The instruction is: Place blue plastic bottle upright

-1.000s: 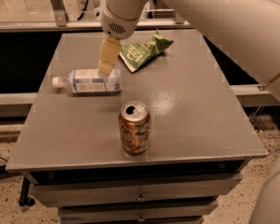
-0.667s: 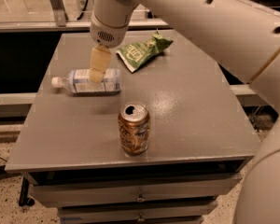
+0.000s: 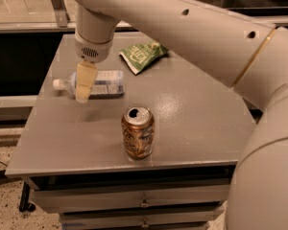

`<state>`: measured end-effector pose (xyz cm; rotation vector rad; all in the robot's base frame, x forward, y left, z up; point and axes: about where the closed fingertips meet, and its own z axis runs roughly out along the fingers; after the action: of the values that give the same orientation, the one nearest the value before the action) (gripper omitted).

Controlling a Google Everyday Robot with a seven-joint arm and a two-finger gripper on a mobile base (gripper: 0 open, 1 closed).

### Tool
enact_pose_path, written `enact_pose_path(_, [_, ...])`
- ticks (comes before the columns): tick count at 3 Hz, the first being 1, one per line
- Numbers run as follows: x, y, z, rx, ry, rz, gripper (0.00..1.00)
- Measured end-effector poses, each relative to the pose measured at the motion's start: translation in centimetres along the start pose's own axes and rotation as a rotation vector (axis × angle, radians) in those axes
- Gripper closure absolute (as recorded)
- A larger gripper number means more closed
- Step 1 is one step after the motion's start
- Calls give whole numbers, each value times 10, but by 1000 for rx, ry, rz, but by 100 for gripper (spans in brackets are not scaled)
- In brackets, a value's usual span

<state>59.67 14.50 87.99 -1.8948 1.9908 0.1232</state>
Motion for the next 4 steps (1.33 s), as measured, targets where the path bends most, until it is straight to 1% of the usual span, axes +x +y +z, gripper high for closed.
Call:
enact_pose_path(1, [-13,5,15,-10,11,-24,0])
enact_pose_path(2, [-23,9,35,-23,40,-44,0])
enact_pose_path(3, [-23,7,51,-35,72,-50,18])
enact_pose_path(4, [-18,10,52,-32,95,-48,41])
